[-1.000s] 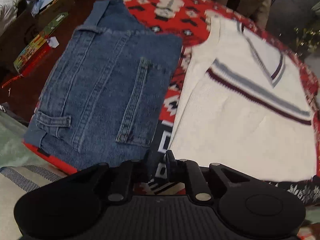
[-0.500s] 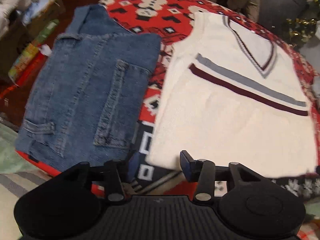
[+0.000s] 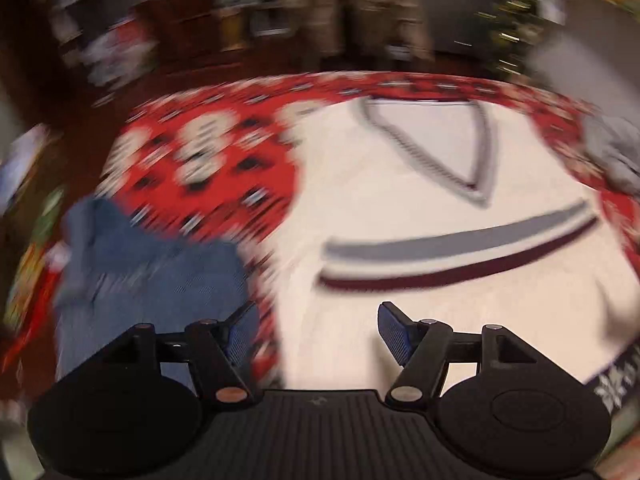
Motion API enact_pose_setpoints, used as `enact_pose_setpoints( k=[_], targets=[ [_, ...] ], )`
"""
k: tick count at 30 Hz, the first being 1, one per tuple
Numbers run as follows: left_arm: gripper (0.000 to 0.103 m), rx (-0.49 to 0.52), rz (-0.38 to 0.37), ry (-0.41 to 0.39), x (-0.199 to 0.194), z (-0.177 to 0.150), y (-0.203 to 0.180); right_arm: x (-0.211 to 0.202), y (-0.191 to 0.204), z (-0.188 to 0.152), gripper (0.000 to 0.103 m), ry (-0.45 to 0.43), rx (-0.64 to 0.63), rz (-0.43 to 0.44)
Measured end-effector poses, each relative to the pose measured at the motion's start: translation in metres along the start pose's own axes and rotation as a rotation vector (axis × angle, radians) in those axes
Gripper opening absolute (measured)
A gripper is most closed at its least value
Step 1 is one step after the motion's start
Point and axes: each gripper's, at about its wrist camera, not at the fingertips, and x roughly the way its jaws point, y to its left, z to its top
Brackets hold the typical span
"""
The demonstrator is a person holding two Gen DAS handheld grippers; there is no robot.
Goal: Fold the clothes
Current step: 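Open both grippers above the striped hem of the folded vest, then grasp the V-neck collar edge of the vest with both grippers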
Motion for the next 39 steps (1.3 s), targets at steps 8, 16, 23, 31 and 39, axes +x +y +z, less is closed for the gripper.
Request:
enact_pose_setpoints(
  k=[8, 16, 23, 31, 39],
  targets=[
    [0.057, 0.102, -0.085, -0.037, 0.057, 0.083, 0.022, 0.051, -0.023, 0.074, 0.094, -0.031, -0.219, 0.076],
    [0.034, 0.124, -0.118, -0.078, 0.121, 0.159, 0.046, 0.143, -0.042, 0.130, 0.045, -0.001, -0.291, 0.114],
    [0.034, 0.223, -0.151, -0.071, 0.155, 0.176, 0.047, 0.210, -0.052, 0.159, 0.044, 0.035, -0.364, 0.118],
    [0.025, 0.214, -0.226, -0.051, 0.172, 0.185, 0.053, 0.246, -0.058, 0.173, 0.027, 0.128, -0.358, 0.192],
    [0.003, 0.253, -0.226, -0.069, 0.155, 0.184, 0.043, 0.233, -0.030, 0.161, 0.001, 0.083, -0.465, 0.123]
  ],
)
